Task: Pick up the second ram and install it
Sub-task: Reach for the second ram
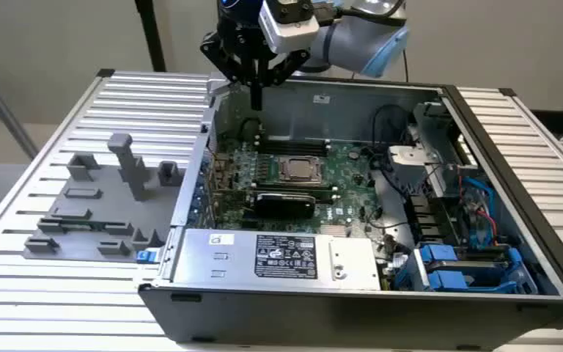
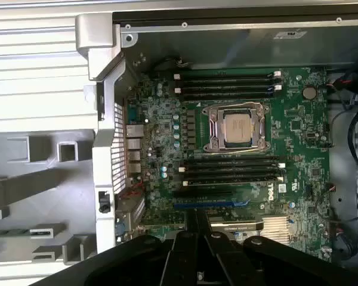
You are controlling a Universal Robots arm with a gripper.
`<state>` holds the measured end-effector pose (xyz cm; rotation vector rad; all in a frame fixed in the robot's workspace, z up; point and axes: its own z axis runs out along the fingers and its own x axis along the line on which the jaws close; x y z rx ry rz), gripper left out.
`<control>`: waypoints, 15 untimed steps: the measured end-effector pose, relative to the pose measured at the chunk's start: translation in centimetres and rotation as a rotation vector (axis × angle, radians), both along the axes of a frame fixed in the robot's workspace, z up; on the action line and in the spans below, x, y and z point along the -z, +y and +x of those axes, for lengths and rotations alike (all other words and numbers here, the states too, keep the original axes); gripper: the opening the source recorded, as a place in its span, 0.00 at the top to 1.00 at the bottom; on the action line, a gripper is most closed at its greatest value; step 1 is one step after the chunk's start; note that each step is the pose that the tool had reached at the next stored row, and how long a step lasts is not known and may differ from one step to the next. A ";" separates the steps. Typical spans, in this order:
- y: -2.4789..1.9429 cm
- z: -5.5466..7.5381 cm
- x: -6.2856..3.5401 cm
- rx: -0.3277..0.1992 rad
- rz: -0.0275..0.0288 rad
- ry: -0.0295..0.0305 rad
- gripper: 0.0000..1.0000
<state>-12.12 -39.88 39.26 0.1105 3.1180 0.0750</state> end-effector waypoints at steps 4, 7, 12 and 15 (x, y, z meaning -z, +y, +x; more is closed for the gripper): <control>0.00 0.0 0.00 0.000 0.0000 0.0000 1.00; 0.00 0.0 0.00 0.000 0.0000 0.0000 1.00; -0.03 -0.3 -0.02 0.000 -0.0002 0.0002 1.00; -0.34 -1.7 0.00 0.000 0.0000 0.0000 1.00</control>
